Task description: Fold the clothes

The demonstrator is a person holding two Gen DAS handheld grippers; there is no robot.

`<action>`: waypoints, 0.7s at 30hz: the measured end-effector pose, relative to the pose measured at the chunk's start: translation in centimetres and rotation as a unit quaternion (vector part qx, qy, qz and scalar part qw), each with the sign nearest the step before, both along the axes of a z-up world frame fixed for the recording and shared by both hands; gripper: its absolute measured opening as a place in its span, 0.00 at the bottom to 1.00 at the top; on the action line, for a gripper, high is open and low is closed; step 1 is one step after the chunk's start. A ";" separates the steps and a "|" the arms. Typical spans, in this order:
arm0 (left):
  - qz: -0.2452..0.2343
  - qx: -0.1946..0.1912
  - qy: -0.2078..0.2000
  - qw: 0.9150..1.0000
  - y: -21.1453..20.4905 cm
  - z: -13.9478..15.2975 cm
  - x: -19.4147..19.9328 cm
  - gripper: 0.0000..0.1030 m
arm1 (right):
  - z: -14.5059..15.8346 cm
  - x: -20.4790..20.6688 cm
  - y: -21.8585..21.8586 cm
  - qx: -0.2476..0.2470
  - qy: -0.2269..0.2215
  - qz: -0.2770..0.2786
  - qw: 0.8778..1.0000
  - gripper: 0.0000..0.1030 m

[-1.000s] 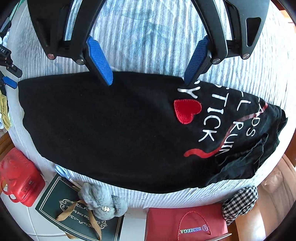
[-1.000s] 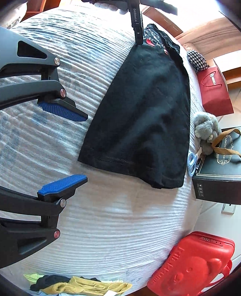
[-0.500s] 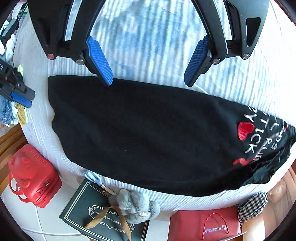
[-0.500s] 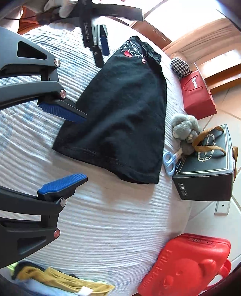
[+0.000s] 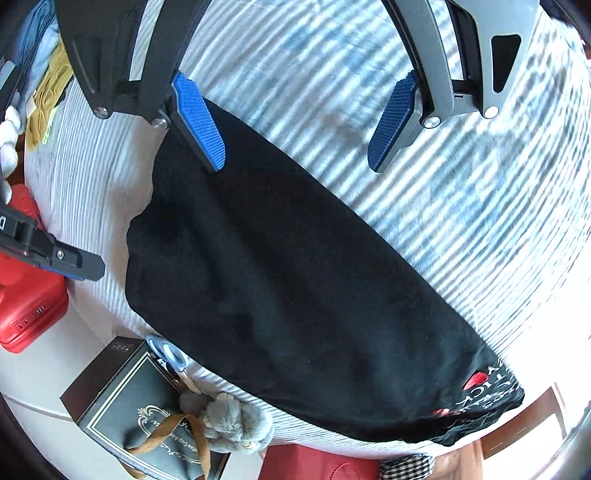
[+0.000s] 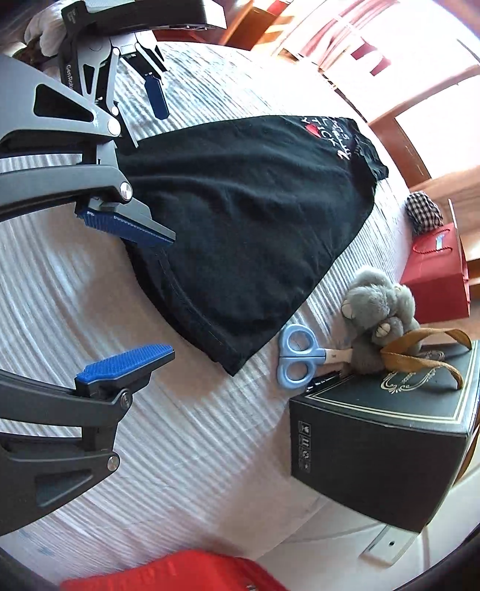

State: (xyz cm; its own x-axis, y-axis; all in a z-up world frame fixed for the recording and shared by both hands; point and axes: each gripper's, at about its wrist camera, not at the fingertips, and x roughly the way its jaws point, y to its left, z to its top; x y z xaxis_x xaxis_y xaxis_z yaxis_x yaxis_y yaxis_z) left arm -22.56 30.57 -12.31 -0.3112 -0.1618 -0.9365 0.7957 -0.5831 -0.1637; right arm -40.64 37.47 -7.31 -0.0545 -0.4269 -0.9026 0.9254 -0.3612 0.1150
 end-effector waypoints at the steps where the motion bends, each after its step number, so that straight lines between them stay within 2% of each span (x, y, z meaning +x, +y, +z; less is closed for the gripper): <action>1: 0.012 -0.003 -0.007 1.000 0.6 -0.1 -0.4 0.78 | -0.2 -0.5 -0.3 0.005 0.003 0.014 1.000 0.53; 3: 0.030 -0.010 -0.016 0.999 1.3 -0.3 -1.3 0.79 | -0.6 -1.6 -1.0 0.015 0.008 0.042 0.999 0.53; 9: 0.073 -0.043 -0.041 0.996 2.4 -0.8 -3.2 0.79 | -2.3 -2.8 -2.7 0.003 0.007 0.101 0.995 0.53; 11: 0.089 -0.053 -0.043 0.994 2.4 -0.9 -3.6 0.79 | -3.1 -2.8 -3.3 0.004 0.034 0.117 0.993 0.53; 16: 0.112 -0.071 -0.036 0.991 2.6 -1.1 -4.0 0.76 | -4.8 -3.5 -3.6 -0.021 0.037 0.143 0.989 0.55; 17: 0.107 -0.076 -0.031 0.991 2.7 -1.1 -4.1 0.73 | -4.9 -3.4 -3.5 -0.029 0.045 0.152 0.987 0.55; 19: 0.091 -0.082 -0.022 0.992 2.9 -0.9 -4.3 0.47 | -5.1 -2.8 -3.4 -0.028 0.067 0.167 0.983 0.50; 21: 0.080 -0.083 -0.017 0.993 2.9 -0.8 -4.6 0.32 | -4.9 -2.3 -3.5 -0.026 0.074 0.182 0.980 0.35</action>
State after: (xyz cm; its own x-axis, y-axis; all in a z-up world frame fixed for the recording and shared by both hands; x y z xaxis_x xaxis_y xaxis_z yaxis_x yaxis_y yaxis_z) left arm -27.14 33.43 -13.15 -0.2385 -0.3588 -0.9024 0.8835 -0.4660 -0.0482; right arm -42.97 33.97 -12.26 -0.0189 -0.4885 -0.8724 0.9998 -0.0016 -0.0208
